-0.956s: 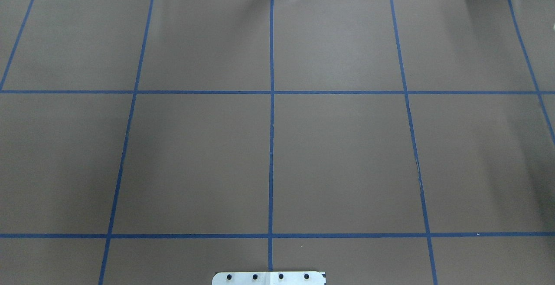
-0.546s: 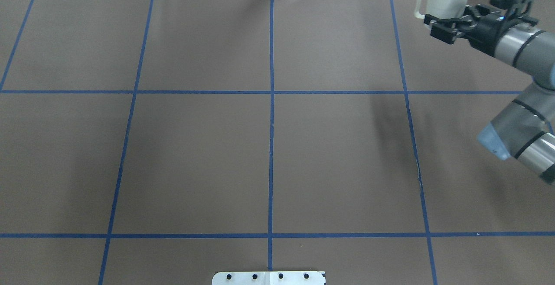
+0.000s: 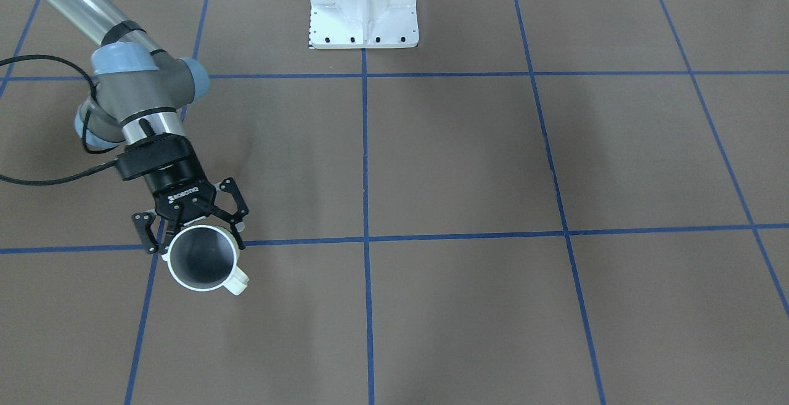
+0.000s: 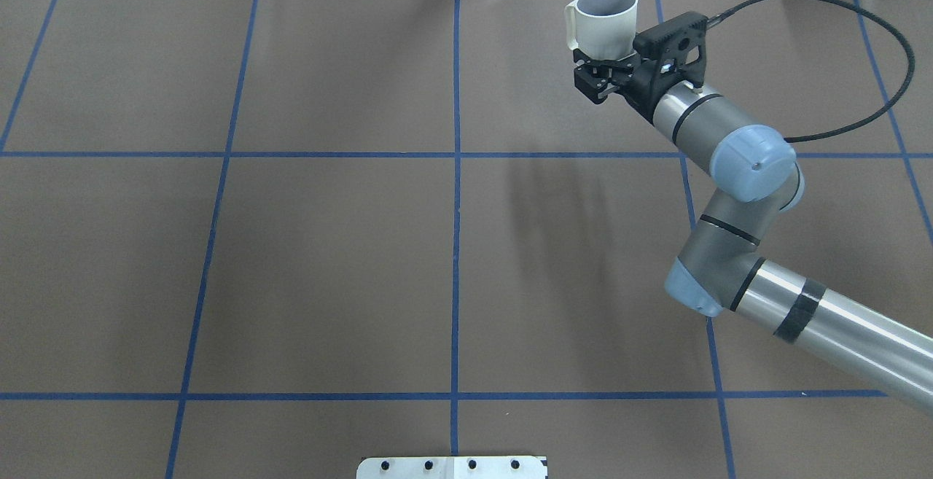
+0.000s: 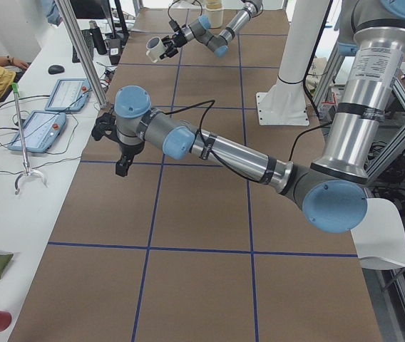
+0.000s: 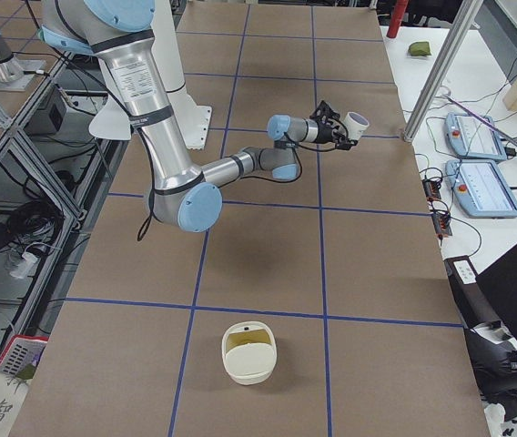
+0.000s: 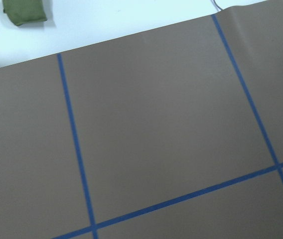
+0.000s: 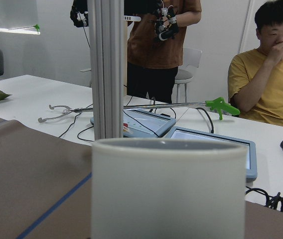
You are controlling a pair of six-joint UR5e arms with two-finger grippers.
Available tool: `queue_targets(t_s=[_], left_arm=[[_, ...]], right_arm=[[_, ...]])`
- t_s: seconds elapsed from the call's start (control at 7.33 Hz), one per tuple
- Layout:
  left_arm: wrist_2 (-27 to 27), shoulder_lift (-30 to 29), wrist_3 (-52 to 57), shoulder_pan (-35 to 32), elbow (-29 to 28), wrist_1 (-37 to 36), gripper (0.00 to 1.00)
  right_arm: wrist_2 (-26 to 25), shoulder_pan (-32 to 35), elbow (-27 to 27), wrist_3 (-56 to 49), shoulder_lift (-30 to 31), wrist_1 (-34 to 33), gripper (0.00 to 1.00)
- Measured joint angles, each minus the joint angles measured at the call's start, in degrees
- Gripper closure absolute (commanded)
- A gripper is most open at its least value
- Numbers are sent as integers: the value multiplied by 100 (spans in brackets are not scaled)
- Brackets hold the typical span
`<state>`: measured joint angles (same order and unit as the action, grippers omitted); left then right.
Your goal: Left arm hands cup to right arm to dump lemon
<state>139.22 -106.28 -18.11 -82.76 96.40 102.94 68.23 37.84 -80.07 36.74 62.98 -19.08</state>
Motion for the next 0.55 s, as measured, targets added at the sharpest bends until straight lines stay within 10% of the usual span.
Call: queue_targets(t_s=[0.55], left_arm=[[-1,-1067,-3115,1216,14,441,0]], right_arm=[[-1260,-752,112,41,-861,-1078,100]])
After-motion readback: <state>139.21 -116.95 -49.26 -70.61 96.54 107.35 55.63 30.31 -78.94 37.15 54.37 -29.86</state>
